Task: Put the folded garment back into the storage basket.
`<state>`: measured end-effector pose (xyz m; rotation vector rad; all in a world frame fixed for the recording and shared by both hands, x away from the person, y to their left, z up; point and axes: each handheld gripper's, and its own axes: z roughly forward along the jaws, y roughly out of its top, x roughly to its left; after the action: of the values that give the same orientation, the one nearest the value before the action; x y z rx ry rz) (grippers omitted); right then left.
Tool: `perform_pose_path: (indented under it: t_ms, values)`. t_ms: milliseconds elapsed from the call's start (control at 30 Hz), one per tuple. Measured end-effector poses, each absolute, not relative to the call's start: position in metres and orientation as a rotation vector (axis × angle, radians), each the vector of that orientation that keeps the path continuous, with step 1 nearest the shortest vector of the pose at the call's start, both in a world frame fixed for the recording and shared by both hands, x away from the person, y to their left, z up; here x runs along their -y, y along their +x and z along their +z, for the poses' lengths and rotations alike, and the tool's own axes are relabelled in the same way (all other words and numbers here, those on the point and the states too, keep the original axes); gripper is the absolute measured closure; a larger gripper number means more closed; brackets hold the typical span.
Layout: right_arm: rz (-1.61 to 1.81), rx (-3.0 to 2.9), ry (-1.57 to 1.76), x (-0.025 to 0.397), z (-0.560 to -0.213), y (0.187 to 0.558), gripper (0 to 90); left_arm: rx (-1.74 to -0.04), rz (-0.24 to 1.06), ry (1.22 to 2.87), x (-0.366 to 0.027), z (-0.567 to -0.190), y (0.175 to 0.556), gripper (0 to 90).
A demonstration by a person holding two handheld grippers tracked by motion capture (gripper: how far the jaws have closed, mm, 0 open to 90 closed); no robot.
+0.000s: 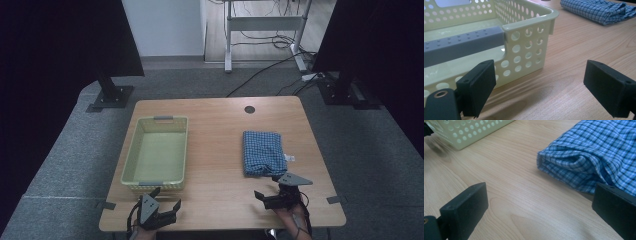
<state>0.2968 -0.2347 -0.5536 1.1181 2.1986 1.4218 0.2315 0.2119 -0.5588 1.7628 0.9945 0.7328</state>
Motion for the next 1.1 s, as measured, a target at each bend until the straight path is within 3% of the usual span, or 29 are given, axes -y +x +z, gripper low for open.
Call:
perform_pose_path:
  t_ms: [1100]
  values:
    - [1.418, -2.287, 1.058, 0.2269, -0.546, 0.293, 0.0, -0.993, 0.735, 1.774, -0.2114, -0.5593, 0.2317, 11.0]
